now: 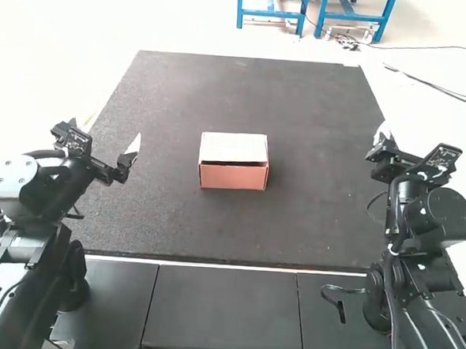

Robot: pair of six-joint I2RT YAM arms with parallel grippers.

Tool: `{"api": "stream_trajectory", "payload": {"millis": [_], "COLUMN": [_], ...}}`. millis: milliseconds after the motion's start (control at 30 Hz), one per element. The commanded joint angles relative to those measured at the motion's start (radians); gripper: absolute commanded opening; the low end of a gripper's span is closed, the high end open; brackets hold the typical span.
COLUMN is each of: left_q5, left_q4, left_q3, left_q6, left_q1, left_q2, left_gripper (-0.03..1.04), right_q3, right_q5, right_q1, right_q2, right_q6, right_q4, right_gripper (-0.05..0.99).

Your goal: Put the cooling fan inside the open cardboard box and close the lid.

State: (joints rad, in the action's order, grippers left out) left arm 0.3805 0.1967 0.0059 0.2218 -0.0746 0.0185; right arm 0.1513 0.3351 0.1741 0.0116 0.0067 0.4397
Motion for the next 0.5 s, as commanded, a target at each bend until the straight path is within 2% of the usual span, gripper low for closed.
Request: {"api": "stream_trajectory", "payload": {"millis": [0, 67, 100, 167, 200, 267, 300, 333, 367, 400, 433, 467], "left_q5": [0.011, 0.009, 0.009, 0.012, 0.008, 0.008, 0.008, 0.008, 0.006, -0.011, -0.1, -0.186], "left_q4": [-0.019, -0.085, -0.102, -0.129, -0.121, -0.059, -0.005, 0.026, 0.03, 0.014, -0.016, -0.051], "left_q3": [-0.006, -0.006, -0.004, -0.004, -0.004, -0.007, -0.007, -0.007, -0.007, -0.007, -0.007, -0.006], "left_q6": [0.04, 0.079, 0.068, 0.008, 0.051, 0.054, 0.001, -0.098, -0.18, -0.239, -0.332, -0.391], "left_q1": [-0.037, -0.051, -0.056, -0.06, -0.062, -0.057, -0.054, -0.053, -0.053, -0.057, -0.063, -0.068], "left_q2": [-0.02, -0.02, -0.02, -0.02, -0.02, -0.019, -0.02, -0.02, -0.019, -0.019, -0.019, -0.019], "left_gripper": [0.97, 0.97, 0.97, 0.97, 0.97, 0.97, 0.97, 0.97, 0.97, 0.97, 0.97, 0.97], "right_q3": [-0.151, -0.151, -0.151, -0.151, -0.151, -0.151, -0.151, -0.151, -0.151, -0.151, -0.151, -0.151], "right_q5": [-0.024, -0.039, -0.045, -0.05, -0.056, -0.091, -0.099, -0.099, -0.103, -0.105, -0.105, -0.105], "right_q1": [-0.015, -0.013, -0.013, -0.013, -0.015, -0.013, -0.015, -0.015, -0.013, -0.015, -0.015, -0.015], "right_q2": [-0.01, -0.01, -0.012, -0.01, -0.01, -0.012, -0.01, -0.012, -0.01, -0.012, -0.01, -0.01], "right_q6": [0.062, 0.044, 0.038, 0.013, -0.01, -0.039, -0.056, -0.071, -0.085, -0.099, -0.111, -0.136], "right_q4": [-0.002, -0.019, -0.027, -0.039, -0.052, -0.081, -0.107, -0.147, -0.171, -0.187, -0.203, -0.219], "right_gripper": [0.91, 0.91, 0.91, 0.91, 0.91, 0.91, 0.91, 0.91, 0.91, 0.91, 0.91, 0.91]}}
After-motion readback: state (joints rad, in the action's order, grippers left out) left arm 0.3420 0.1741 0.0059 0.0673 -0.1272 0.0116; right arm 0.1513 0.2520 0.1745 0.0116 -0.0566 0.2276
